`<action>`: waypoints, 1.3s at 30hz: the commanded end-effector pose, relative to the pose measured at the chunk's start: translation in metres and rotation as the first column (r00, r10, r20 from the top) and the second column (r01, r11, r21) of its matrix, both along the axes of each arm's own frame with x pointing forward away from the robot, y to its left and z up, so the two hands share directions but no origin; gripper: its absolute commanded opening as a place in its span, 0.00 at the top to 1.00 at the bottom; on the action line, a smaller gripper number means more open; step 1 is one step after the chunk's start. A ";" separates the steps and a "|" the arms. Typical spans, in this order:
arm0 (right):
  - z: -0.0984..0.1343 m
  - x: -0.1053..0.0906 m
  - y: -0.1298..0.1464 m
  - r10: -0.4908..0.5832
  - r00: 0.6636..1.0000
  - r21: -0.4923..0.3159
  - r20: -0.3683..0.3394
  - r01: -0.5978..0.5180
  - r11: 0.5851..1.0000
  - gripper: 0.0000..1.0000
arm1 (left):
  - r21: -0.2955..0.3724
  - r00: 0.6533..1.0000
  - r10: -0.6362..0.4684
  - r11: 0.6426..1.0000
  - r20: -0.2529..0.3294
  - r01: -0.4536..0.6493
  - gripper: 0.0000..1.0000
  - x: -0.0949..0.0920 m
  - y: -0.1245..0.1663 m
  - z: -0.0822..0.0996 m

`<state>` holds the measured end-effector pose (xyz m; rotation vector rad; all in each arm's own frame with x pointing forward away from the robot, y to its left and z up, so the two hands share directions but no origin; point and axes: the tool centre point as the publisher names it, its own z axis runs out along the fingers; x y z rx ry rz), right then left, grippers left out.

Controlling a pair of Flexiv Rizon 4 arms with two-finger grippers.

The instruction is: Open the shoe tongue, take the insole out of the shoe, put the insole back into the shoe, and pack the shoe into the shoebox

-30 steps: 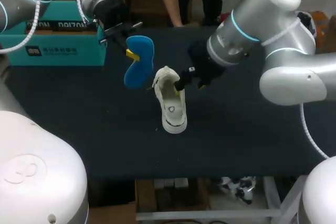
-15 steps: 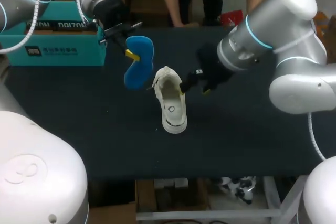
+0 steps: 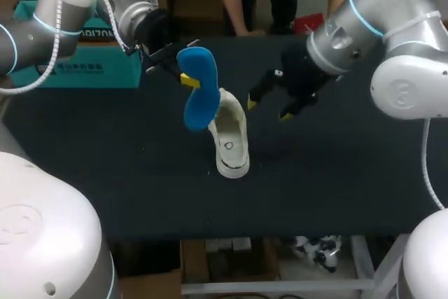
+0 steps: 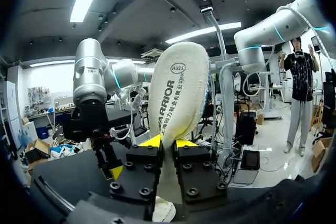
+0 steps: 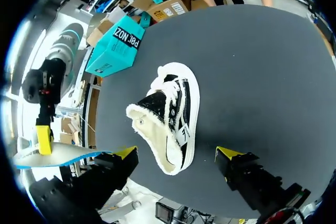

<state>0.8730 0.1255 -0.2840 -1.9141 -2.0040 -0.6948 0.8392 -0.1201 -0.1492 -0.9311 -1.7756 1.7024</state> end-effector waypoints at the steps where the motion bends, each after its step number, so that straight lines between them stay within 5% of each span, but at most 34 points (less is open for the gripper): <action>1: 0.001 -0.009 -0.012 -0.042 0.999 0.092 -0.034 0.045 0.995 0.00 | -0.046 0.996 -0.001 0.999 -0.086 -0.003 1.00 0.001 -0.003 -0.003; 8: 0.001 -0.009 -0.012 -0.042 0.999 0.092 -0.034 0.045 0.995 0.00 | -0.094 0.975 -0.070 0.994 -0.213 0.051 1.00 -0.002 0.002 0.002; 13: 0.001 -0.009 -0.012 -0.042 0.999 0.092 -0.034 0.045 0.995 0.00 | -0.091 0.972 -0.083 0.994 -0.221 0.064 1.00 -0.004 -0.001 0.003; 16: 0.006 -0.008 -0.010 -0.096 0.986 0.136 -0.133 0.114 0.984 0.00 | -0.084 0.977 -0.084 0.994 -0.195 0.069 1.00 -0.007 -0.001 0.007; 20: 0.009 -0.012 -0.007 -0.172 0.930 0.159 -0.325 0.233 0.959 0.00 | -0.079 0.980 -0.096 0.993 -0.175 0.083 1.00 -0.012 -0.003 0.011; 28: 0.016 -0.025 0.001 -0.249 0.806 0.166 -0.536 0.390 0.906 0.00 | -0.072 0.982 -0.116 0.992 -0.150 0.106 1.00 -0.015 -0.007 0.010; 34: 0.018 -0.029 0.003 -0.260 0.735 0.189 -0.626 0.466 0.864 0.00 | -0.094 0.975 -0.120 0.990 -0.187 0.104 1.00 -0.013 -0.009 0.009; 39: 0.018 -0.029 0.003 -0.260 0.735 0.189 -0.626 0.466 0.864 0.00 | -0.135 0.959 -0.094 0.989 -0.268 0.060 1.00 -0.006 -0.008 0.013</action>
